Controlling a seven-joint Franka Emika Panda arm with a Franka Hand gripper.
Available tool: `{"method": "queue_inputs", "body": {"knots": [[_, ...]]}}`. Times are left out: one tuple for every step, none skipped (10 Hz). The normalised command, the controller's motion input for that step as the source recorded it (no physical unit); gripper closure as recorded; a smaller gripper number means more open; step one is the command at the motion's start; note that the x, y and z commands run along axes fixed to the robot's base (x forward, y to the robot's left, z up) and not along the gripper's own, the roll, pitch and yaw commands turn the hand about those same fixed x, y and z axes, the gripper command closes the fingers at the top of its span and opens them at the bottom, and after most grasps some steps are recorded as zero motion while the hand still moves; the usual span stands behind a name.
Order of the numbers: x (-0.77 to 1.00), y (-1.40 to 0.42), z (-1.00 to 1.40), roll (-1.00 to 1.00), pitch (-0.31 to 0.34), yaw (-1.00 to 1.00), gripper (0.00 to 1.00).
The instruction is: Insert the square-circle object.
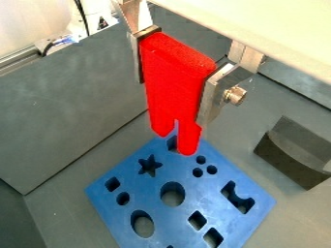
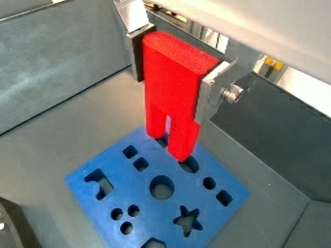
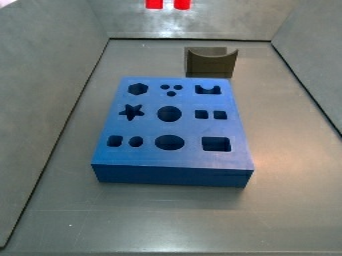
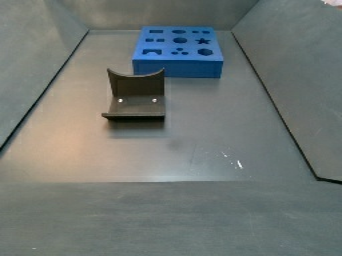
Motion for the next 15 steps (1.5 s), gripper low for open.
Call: {"method": "queue_inputs", "body": {"knots": [[-0.13,0.0,-0.29,-0.14,-0.027,-0.03,1.0],[-0.03,-0.04,-0.67,-0.23,0.011,0.0,1.0],[-0.08,-0.13,-0.66,-0.22,0.043,0.0,1.0],[-0.25,-0.51,-0.95,-0.05,0.044,0.0,1.0],[-0.14,-0.54,-0.97,0.0,0.087,-0.05,1.0],[-0.13,-0.33,-0.82,0.0,0.136,-0.26,1.0],[-0.22,-0.38,-0.84,0.0,0.097,-0.29,1.0],[-0.2,-0.24,-0.7,0.0,0.096,-0.29,1.0],[-0.33,-0.23,-0.85,0.0,0.086,-0.32,1.0],[-0.05,-0.18,-0.89,0.0,0.067,-0.13,1.0],[-0.2,0.0,-0.29,-0.01,-0.03,0.02,1.0],[-0.1,0.0,0.0,0.03,0.0,0.05,1.0],[-0.04,0.0,-0.09,0.0,-0.069,0.0,1.0],[-0.21,-0.08,-0.51,0.06,-0.263,0.0,1.0],[0.0,-0.02,-0.67,0.0,-0.216,0.01,1.0]]}}
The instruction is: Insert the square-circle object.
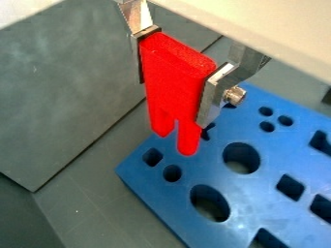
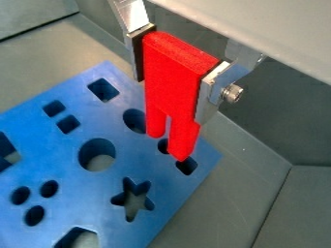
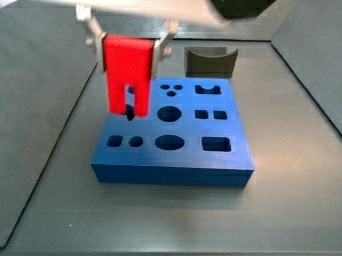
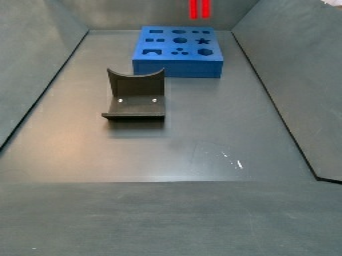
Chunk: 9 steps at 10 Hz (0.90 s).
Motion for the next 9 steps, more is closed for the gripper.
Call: {"method": "queue_inputs", "body": {"knots": [[0.0,0.0,-0.67,0.0,-0.269,0.0,1.0],[-0.21,-0.1,-0.51,0.0,-0.371,0.0,1.0],[-0.11,-0.14,-0.42,0.07,-0.311,0.06,1.0],[-0.09,-0.27,-0.22,0.13,-0.181,0.04,1.0],[-0.05,-0.2,-0.12,0.11,-0.104,0.07,1.0],[-0.17,-0.11,-0.19,0.11,-0.1,0.06,1.0],[-0.17,-0.06,-0.28,0.13,-0.054,0.03,1.0],[-0.03,-0.03,-0.5,0.16,-0.027,0.0,1.0],[0.0,-0.03,-0.49,0.18,0.0,0.0,1.0]]}}
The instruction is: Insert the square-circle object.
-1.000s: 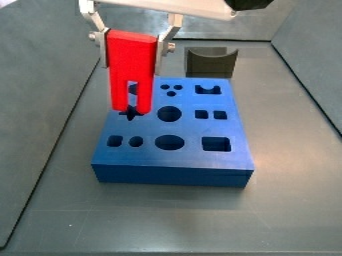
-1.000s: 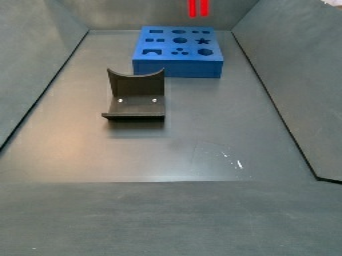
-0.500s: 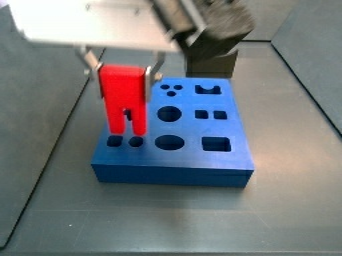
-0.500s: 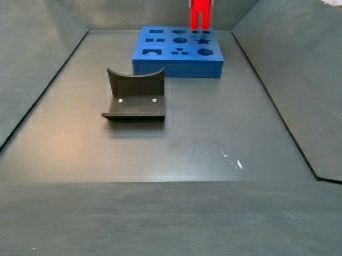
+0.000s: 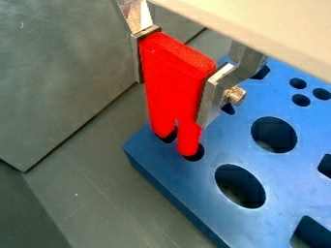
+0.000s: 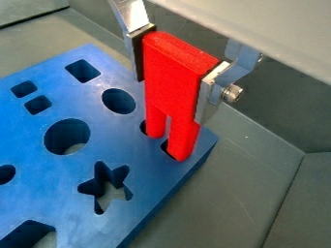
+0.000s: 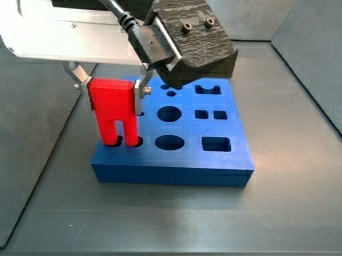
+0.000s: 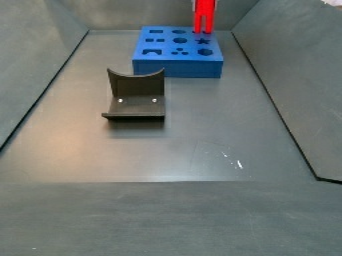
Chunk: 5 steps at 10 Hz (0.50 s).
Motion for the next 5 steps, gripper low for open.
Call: {"method": "queue_inputs", "body": {"knots": [[0.2,0.0,-0.46,0.15,0.05,-0.08,1.0],[0.27,0.0,-0.49,0.14,0.07,-0.12,1.0],[0.23,0.0,-0.51,0.12,0.026,-0.11,1.0],[0.09,0.0,-0.6,0.11,-0.01,-0.09,1.0],[0.0,-0.1,-0.58,0.11,-0.094,-0.08,1.0]]}}
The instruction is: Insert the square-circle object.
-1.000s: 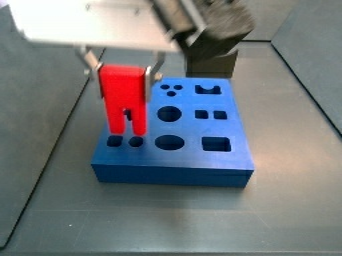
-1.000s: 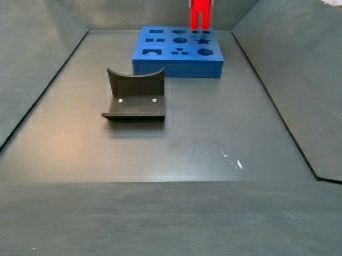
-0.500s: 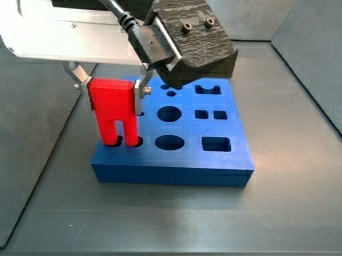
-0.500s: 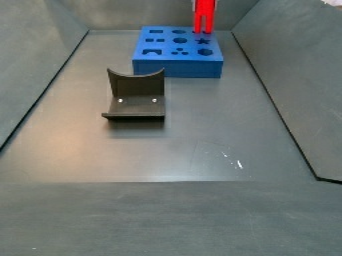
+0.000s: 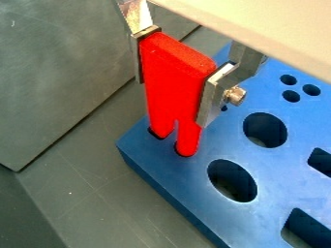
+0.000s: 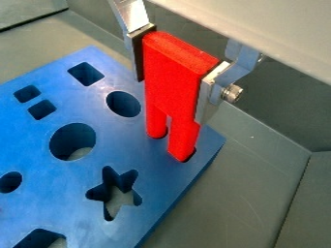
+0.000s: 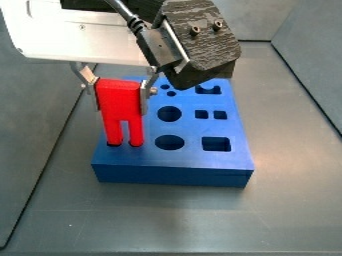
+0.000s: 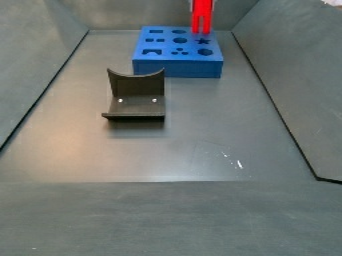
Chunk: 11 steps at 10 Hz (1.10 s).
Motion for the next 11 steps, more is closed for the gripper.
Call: {"method": "queue_inputs", "body": {"knots": [[0.0,-0.1,-0.63,0.14,-0.106,-0.11,1.0],[-0.14,-0.07,-0.74,0.12,-0.194,-0.25,1.0],[-0.31,-0.12,-0.66,0.15,-0.25,-0.19,1.0],[-0.25,-0.07,-0.73,0.16,-0.229,-0.05,1.0],[-0.12,-0.03,-0.79,0.14,-0.203,-0.03,1.0],[-0.11,-0.04,-0.8,0.09,-0.23,0.0,1.0],[-0.08,0.0,-0.77,0.06,-0.243,0.02,1.0],[0.0,0.04,-0.75,0.03,-0.241,0.23,1.0],[0.0,0.04,-0.81,0.0,-0.209,0.42,1.0],[0.0,0.0,-0.9,0.07,-0.149,0.65,1.0],[0.0,0.0,-0.92,0.07,-0.131,0.61,1.0]]}}
